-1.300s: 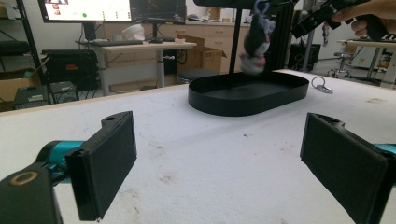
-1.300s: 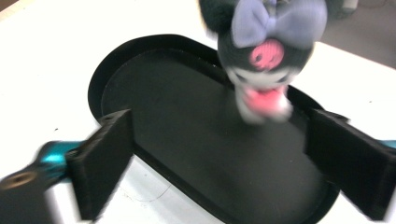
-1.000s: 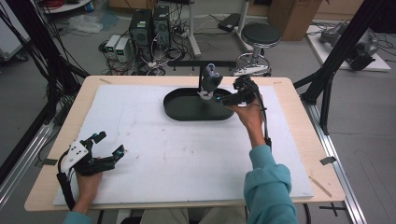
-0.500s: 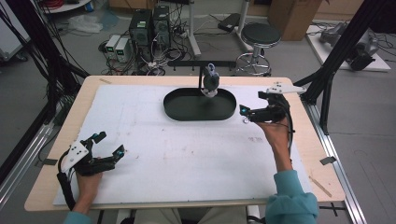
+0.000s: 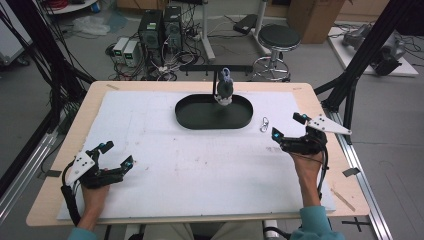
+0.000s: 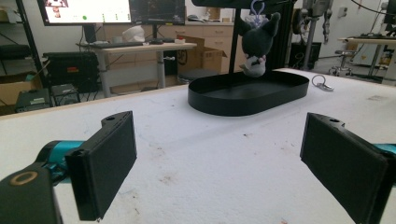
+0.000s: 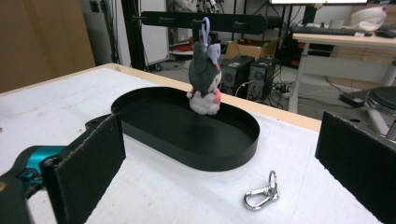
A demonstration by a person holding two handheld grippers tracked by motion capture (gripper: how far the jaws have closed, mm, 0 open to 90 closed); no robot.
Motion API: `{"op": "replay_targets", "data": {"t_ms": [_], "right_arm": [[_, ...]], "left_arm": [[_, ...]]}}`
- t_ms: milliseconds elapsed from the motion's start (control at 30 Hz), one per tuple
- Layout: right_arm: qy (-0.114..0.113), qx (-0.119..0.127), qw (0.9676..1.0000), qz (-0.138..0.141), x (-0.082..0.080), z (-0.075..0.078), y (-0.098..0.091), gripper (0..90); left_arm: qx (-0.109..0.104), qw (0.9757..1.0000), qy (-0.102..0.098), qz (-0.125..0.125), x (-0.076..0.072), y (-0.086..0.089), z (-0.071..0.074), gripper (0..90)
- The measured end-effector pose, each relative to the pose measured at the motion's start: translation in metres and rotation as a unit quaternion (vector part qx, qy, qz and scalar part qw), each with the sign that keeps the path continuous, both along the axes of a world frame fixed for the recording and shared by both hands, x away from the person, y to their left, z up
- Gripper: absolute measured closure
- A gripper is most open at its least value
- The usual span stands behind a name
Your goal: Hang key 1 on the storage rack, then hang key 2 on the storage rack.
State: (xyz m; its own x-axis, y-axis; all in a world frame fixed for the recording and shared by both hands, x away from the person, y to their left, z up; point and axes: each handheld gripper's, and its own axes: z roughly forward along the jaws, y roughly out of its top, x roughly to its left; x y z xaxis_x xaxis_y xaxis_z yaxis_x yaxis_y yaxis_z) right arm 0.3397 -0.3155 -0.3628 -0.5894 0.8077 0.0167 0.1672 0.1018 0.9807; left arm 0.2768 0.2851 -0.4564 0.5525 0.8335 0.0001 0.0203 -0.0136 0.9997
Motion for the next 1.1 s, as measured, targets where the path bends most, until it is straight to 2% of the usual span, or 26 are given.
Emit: {"op": "replay_targets", "data": {"t_ms": [133,267,667,867,1033,1100], "right_arm": [[-0.011,-0.001,0.9999,-0.001,-0.007,-0.01,-0.004,0.7],[-0.009,0.004,0.9999,-0.008,-0.011,-0.016,-0.007,0.7],[-0.015,0.001,0.9998,-0.015,-0.012,-0.017,-0.009,0.8],[-0.008,0.0,0.9998,-0.016,-0.012,-0.017,-0.009,0.8],[0.0,-0.004,0.9996,-0.028,-0.008,-0.018,-0.011,0.8],[0.01,-0.006,0.9994,-0.032,-0.006,-0.017,-0.012,0.7]], "left_arm": [[-0.001,1.0,0.0,0.0,0.0,0.0,0.0,11.0],[-0.003,1.0,0.0,0.0,0.0,0.0,0.0,11.0],[-0.004,1.0,0.0,0.0,0.0,0.0,0.0,11.0],[-0.003,1.0,0.0,0.0,0.0,0.0,0.0,11.0],[-0.006,1.0,0.001,0.0,0.0,0.001,0.0,11.0],[-0.006,1.0,0.002,0.0,0.0,0.001,0.0,11.0]]}}
